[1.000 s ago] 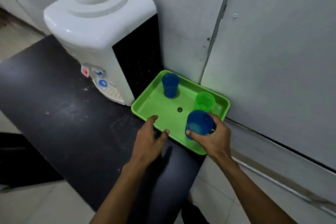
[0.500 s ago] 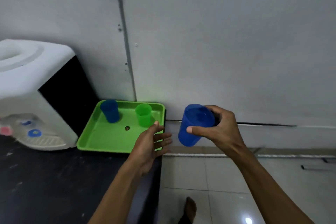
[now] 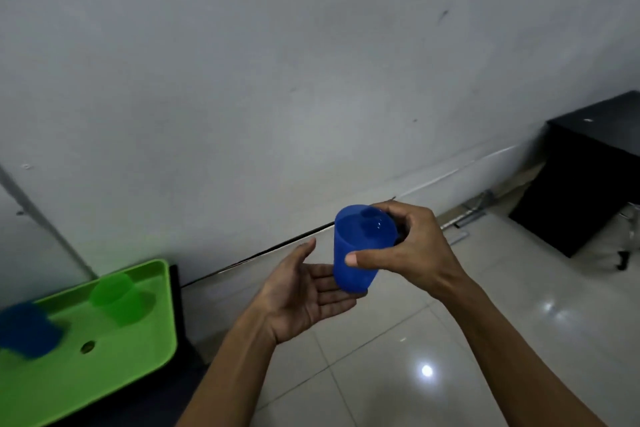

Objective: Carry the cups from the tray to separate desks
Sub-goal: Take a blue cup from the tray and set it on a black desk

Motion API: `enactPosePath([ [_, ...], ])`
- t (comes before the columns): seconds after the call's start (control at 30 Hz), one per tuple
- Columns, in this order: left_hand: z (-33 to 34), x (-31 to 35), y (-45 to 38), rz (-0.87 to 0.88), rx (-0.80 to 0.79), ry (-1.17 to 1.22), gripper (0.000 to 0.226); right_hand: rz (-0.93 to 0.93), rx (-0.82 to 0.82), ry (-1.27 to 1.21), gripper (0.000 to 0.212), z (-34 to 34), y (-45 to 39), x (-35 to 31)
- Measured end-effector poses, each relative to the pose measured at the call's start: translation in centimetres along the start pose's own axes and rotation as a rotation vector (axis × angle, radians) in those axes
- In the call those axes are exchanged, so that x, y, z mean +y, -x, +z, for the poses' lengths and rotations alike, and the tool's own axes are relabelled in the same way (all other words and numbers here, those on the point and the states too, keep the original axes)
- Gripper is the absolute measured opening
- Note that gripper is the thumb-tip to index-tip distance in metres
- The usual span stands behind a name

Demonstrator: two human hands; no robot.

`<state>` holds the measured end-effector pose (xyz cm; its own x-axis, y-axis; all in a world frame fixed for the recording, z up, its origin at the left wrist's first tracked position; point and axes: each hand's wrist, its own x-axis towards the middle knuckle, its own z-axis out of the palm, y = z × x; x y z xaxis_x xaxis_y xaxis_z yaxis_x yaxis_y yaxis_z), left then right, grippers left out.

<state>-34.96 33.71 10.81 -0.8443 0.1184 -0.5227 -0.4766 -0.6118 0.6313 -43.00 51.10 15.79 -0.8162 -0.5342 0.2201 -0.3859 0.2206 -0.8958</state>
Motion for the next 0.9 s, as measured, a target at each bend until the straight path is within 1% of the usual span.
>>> enactPosePath([
  [0.2, 8.4, -3.0, -5.3, -0.057, -0.041, -0.111, 0.066, 0.011, 0.107, 0.085, 0.061, -9.0, 3.3, 3.3],
  [0.23, 9.8, -3.7, -6.2, -0.071, -0.047, -0.119, 0.066, 0.021, 0.126, 0.132, 0.064, -10.5, 3.8, 4.0],
  [0.33, 13.6, -5.5, -8.6, -0.092, -0.069, -0.142, 0.068, 0.083, 0.175, 0.274, 0.086, -14.8, 4.9, 6.5],
  [0.43, 17.4, -7.2, -10.9, -0.105, -0.078, -0.162, 0.07, 0.109, 0.199, 0.34, 0.093, -19.0, 6.0, 8.3],
  [0.6, 23.4, -9.8, -14.7, -0.127, -0.117, -0.197, 0.076, 0.119, 0.274, 0.399, 0.093, -25.2, 8.2, 10.8],
  [0.77, 29.1, -12.2, -18.4, -0.194, -0.184, -0.257, 0.076, 0.171, 0.366, 0.42, 0.094, -30.9, 10.4, 13.2],
  [0.9, 33.8, -13.7, -22.0, -0.26, -0.261, -0.33, 0.075, 0.251, 0.458, 0.431, 0.093, -35.2, 12.2, 15.1],
])
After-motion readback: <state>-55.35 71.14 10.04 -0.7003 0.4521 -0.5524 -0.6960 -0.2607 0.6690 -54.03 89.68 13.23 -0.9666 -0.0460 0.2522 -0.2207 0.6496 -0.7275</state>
